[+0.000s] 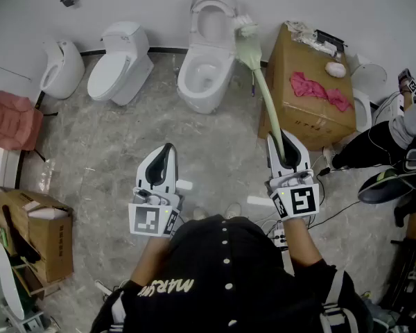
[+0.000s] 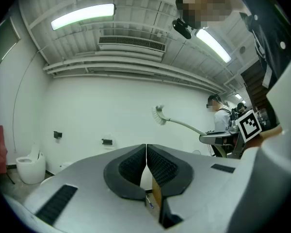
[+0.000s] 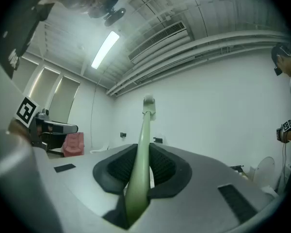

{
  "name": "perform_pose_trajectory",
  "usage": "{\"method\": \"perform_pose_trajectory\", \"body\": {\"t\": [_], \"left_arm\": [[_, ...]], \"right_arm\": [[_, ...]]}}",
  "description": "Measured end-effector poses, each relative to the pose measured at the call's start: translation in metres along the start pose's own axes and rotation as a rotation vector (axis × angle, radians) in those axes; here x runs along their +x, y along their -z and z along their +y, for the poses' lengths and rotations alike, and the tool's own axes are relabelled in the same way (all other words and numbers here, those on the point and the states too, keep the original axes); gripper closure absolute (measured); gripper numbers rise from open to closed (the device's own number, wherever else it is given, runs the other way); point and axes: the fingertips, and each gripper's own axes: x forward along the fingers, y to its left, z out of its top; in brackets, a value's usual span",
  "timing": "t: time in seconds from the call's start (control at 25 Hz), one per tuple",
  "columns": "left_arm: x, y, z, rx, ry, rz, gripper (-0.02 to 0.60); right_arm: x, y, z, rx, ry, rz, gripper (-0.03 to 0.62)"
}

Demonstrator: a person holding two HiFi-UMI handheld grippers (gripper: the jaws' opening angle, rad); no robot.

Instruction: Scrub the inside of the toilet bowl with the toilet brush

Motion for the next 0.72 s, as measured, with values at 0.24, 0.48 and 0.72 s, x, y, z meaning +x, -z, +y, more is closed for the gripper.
{"method": "perform_pose_trajectory", "body": {"t": [0.24,0.48,0.72], "left_arm": [[0.003,0.001,0.001,0.001,-0.001,-0.005,0.555],[0.007,0.003,-0.001,-0.005,-0.002,0.002,0.555],[0.01,0.005,-0.009,-0.013,-0.022,0.011,0.555]], "right_arm": [[0.003,0.002,-0.002,0.0,-0.001,-0.002,0.51],[0.003,0.003,-0.007,0.029,0.0,-0.008,0.508],[0.0,0.006,-0.018,0.057,-0.008,-0.012,0.508]]}}
